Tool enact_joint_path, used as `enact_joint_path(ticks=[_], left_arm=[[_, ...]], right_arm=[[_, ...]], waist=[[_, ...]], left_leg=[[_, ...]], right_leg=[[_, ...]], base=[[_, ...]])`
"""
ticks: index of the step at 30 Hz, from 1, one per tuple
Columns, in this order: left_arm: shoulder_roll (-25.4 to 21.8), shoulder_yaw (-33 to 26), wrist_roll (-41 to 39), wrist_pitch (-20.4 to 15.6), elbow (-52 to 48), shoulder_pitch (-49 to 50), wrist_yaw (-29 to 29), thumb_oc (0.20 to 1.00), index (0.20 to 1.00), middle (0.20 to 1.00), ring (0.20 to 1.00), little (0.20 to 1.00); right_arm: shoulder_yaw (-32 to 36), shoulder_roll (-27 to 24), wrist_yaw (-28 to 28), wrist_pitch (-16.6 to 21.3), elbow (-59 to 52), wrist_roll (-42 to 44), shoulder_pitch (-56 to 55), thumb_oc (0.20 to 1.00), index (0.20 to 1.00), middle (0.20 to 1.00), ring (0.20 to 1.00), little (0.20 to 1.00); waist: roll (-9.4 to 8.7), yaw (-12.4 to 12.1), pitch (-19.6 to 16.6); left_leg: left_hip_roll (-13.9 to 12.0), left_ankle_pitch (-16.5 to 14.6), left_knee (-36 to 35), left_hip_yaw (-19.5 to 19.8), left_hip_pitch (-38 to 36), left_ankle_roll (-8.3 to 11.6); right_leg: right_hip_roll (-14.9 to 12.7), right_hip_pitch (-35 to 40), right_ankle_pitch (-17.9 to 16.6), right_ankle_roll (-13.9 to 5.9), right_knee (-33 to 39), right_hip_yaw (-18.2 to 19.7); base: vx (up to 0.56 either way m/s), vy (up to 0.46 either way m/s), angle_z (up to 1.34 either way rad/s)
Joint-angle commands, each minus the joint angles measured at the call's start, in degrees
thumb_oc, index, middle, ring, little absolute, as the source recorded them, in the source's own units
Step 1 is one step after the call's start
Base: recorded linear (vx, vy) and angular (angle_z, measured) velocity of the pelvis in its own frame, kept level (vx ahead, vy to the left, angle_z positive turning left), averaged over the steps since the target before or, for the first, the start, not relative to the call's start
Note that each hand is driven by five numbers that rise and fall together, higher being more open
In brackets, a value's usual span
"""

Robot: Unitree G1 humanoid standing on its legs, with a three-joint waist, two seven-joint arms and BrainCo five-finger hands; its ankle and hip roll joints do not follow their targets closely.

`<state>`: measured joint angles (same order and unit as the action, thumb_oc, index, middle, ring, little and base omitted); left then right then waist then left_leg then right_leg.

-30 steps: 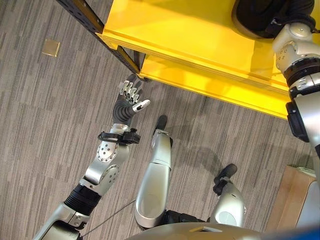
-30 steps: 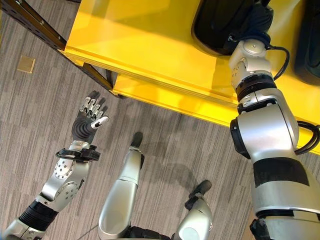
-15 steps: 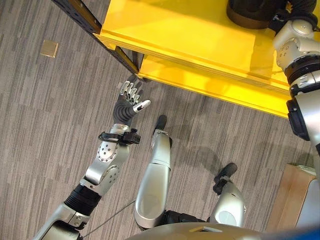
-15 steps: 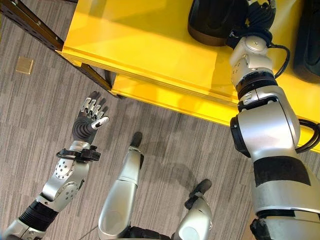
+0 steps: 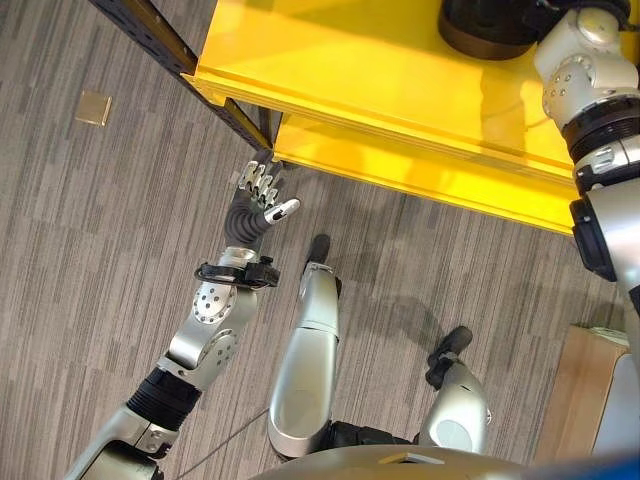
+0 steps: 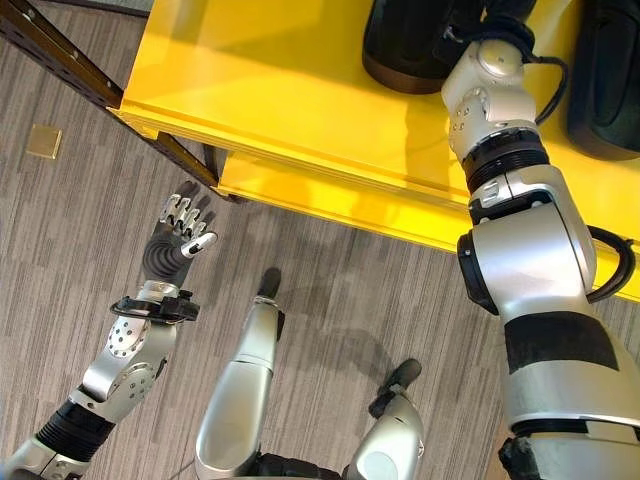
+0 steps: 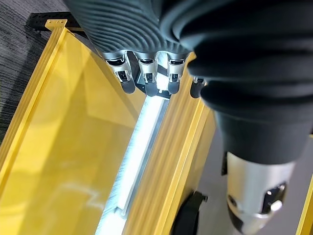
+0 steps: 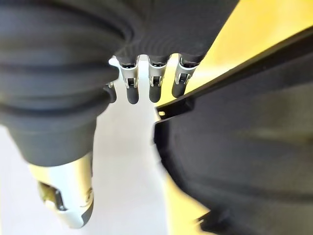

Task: Move parts from the plastic box to the shelf.

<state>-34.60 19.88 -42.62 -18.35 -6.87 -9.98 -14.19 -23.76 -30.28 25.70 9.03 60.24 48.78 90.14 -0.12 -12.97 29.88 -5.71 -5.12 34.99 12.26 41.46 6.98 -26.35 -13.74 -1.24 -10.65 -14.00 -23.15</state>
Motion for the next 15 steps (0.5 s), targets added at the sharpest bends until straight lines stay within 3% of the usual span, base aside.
enact_joint_path(ticks=[1, 9, 15], left_arm=[[0.9, 0.3, -0.6, -3.2, -0.3, -0.7, 0.0, 1.0, 1.0, 1.0, 1.0, 1.0], [0.3, -0.6, -0.7, -2.6, 0.4, 0.3, 0.9, 1.0, 1.0, 1.0, 1.0, 1.0], [0.5, -2.3, 0.3, -1.1, 0.5, 1.9, 1.6, 1.0, 1.0, 1.0, 1.0, 1.0]], right_arm=[[-1.3, -1.3, 1.4, 4.3, -4.0, -4.3, 1.9, 1.0, 1.0, 1.0, 1.0, 1.0], [-0.5, -0.9, 2.0, 4.5, -11.1, -6.3, -0.2, 1.0, 1.0, 1.0, 1.0, 1.0], [3.3, -0.1, 1.2, 4.8, -31.3, -11.1, -12.4, 1.0, 1.0, 1.0, 1.0, 1.0]], waist=[[0.97, -0.3, -3.0], [0.1, 0.9, -4.9], [-0.37, 3.5, -7.3]], left_leg=[[-2.2, -1.4, -4.1, -6.1, -4.2, -1.82], [-3.3, -1.0, -6.0, -6.7, -7.7, -1.15], [-4.5, 2.1, -10.3, -8.0, -12.4, -0.78]], right_leg=[[0.5, -3.5, 5.8, 0.38, -11.9, 4.3], [0.9, -1.2, 5.7, 0.37, -10.4, 4.7], [1.1, 1.8, 4.3, 1.03, -6.9, 4.6]], base=[[0.0, -0.001, -0.21], [0.0, -0.013, -0.08], [-0.04, -0.022, -0.1]])
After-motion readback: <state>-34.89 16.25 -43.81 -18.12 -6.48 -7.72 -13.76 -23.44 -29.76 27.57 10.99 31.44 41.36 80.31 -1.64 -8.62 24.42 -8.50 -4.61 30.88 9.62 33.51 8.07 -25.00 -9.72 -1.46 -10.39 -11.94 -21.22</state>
